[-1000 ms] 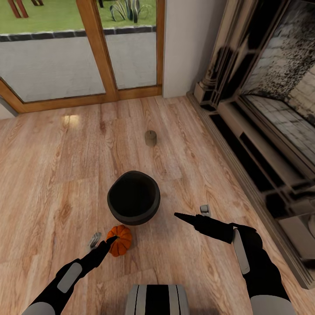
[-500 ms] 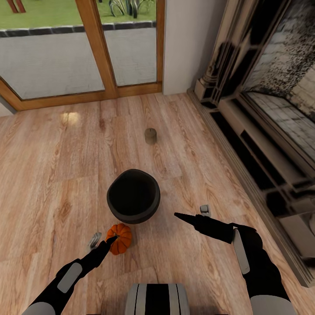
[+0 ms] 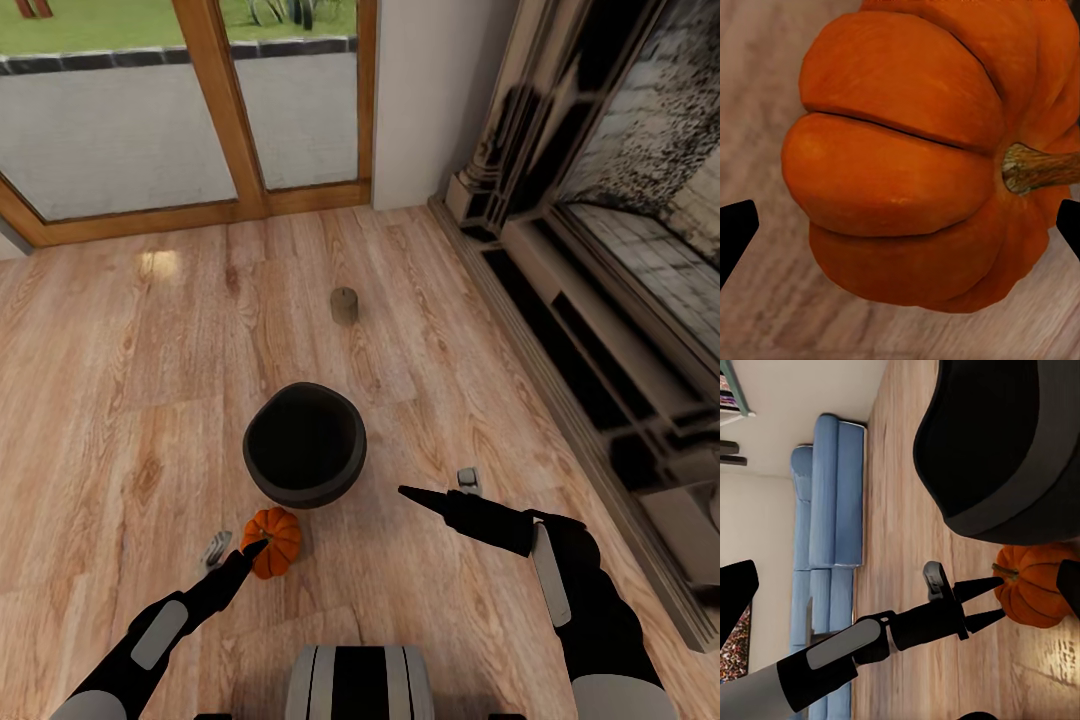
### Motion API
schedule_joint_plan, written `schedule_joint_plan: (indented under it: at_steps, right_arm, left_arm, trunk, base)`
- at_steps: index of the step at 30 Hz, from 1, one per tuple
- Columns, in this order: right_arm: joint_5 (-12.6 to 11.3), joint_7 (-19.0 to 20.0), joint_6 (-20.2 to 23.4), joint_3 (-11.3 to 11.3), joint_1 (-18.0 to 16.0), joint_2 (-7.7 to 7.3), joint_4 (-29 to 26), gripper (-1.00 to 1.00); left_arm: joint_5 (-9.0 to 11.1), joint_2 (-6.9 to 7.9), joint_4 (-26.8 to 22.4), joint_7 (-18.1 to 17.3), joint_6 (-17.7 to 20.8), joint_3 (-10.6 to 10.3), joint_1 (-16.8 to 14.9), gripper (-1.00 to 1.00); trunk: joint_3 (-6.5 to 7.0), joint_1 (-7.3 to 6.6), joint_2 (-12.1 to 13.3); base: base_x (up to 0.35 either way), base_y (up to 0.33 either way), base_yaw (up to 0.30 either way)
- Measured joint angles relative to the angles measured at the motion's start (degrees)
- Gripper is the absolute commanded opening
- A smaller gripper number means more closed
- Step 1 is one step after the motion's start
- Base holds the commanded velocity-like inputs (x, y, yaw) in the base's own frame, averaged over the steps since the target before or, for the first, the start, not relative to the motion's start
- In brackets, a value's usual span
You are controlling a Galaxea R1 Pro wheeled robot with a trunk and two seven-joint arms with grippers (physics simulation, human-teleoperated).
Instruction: Place each of the two pumpkins and all three candles from the living room inside a cabinet in the living room (use any cabinet), then make sure every cabinet is closed, and position the cauldron so it is next to a table in the living room.
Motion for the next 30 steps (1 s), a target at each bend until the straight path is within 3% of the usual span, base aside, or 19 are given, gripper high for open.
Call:
schedule_joint_plan:
  at_steps: [7, 12, 27, 30]
  right_arm:
    - [0.0, 0.0, 0.0, 0.0, 0.0, 0.00, 0.0, 1.00]
    - [0.0, 0.0, 0.0, 0.0, 0.0, 0.00, 0.0, 1.00]
    - [0.0, 0.0, 0.0, 0.0, 0.0, 0.00, 0.1, 1.00]
    - [0.0, 0.0, 0.0, 0.0, 0.0, 0.00, 0.1, 1.00]
  left_arm:
    - [0.0, 0.00, 0.0, 0.0, 0.0, 0.0, 0.0, 1.00]
    - [0.0, -0.05, 0.0, 0.0, 0.0, 0.0, 0.0, 1.00]
    - [0.0, -0.09, 0.0, 0.0, 0.0, 0.0, 0.0, 1.00]
    - [0.0, -0.09, 0.0, 0.0, 0.0, 0.0, 0.0, 1.00]
  trunk:
    - [0.00, 0.00, 0.0]
    - [-1.10, 0.13, -0.1]
    - [-1.11, 0.13, -0.1]
    - [-1.77, 0.21, -0.1]
  base:
    - [0.000, 0.000, 0.000]
    - [0.000, 0.000, 0.000]
    - [0.000, 0.000, 0.000]
    - [0.000, 0.000, 0.000]
